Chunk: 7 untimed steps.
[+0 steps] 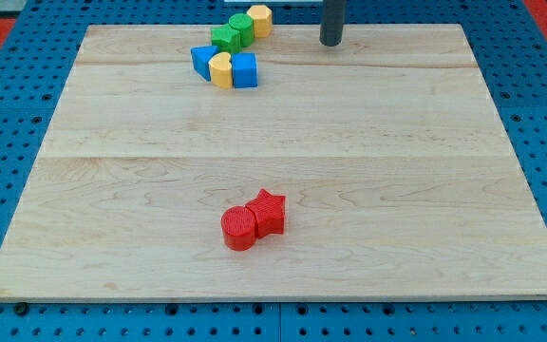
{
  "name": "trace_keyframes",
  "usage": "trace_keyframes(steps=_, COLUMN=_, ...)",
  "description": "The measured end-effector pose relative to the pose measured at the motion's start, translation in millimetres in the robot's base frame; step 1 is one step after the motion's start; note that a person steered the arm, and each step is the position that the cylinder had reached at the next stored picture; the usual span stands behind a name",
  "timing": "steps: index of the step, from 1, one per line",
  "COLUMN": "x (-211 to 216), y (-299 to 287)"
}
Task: Push the blue cube away from the yellow heart
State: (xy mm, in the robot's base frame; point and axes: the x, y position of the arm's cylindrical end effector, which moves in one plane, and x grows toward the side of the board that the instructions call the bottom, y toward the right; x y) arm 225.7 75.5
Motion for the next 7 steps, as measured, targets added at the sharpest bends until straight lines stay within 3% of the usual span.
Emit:
trace_keyframes(steps=2, x=37.7, y=-122.3)
trace_keyframes(steps=3, x=61.2, y=-147.0)
trace_keyframes(steps=5, x=101.3, y=-127.3)
trace_keyframes(steps=6, x=76.4, y=-82.3)
trace_keyframes(steps=7, x=93.1, y=-76.9)
